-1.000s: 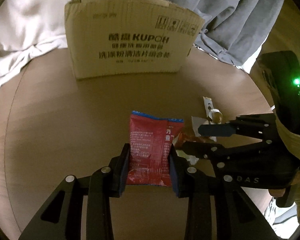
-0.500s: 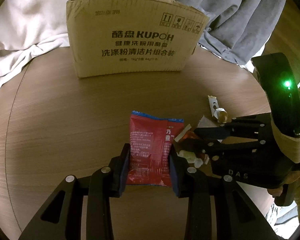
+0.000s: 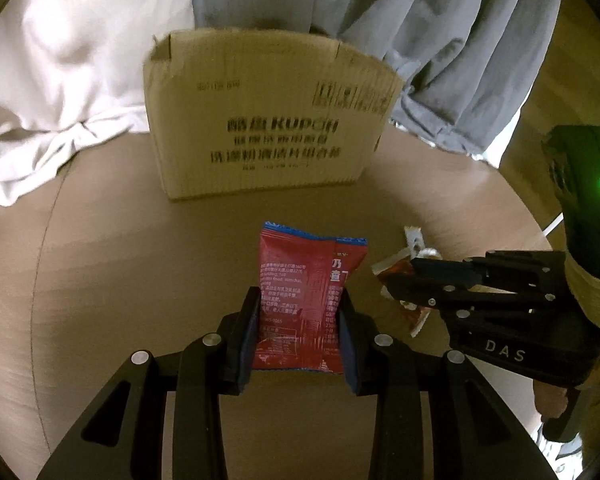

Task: Organize snacks
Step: 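Grasp the brown chocolate bar with the right tool while the left tool holds the red packet, then carry the red packet and chocolate bar up into the box with both tools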

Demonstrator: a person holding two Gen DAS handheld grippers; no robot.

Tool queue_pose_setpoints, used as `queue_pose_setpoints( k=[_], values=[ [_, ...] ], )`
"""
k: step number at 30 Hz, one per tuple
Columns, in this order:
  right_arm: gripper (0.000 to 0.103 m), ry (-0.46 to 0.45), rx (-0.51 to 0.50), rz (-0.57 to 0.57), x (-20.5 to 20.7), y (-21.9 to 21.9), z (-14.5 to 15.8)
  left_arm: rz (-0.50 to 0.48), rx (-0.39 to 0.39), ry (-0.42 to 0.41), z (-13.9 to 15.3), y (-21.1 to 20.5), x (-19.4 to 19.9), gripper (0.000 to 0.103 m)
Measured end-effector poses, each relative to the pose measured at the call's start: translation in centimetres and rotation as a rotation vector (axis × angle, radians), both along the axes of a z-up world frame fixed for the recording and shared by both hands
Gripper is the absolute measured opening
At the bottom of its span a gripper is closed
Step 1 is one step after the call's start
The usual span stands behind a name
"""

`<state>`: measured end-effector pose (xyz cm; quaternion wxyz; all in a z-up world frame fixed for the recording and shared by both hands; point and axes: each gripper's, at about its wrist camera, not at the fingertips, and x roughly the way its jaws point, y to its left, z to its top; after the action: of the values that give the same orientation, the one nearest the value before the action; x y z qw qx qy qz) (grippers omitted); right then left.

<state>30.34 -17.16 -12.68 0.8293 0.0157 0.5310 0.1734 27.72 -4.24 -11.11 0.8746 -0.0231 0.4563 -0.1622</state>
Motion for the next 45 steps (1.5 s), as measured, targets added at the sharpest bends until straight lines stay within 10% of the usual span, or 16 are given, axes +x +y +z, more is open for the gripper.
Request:
queue_pose_setpoints(
  k=[30, 45],
  values=[
    [0.024, -0.427, 0.123, -0.16, 3.9, -0.9, 14.2, -0.024, 0.006, -0.365, 13.6, 0.4, 5.5, 0.035],
    [0.024, -0.403, 0.132, -0.133, 11.7, 0.4, 15.4, -0.013, 0.015, -0.291, 13.2, 1.0, 13.6, 0.035]
  ],
)
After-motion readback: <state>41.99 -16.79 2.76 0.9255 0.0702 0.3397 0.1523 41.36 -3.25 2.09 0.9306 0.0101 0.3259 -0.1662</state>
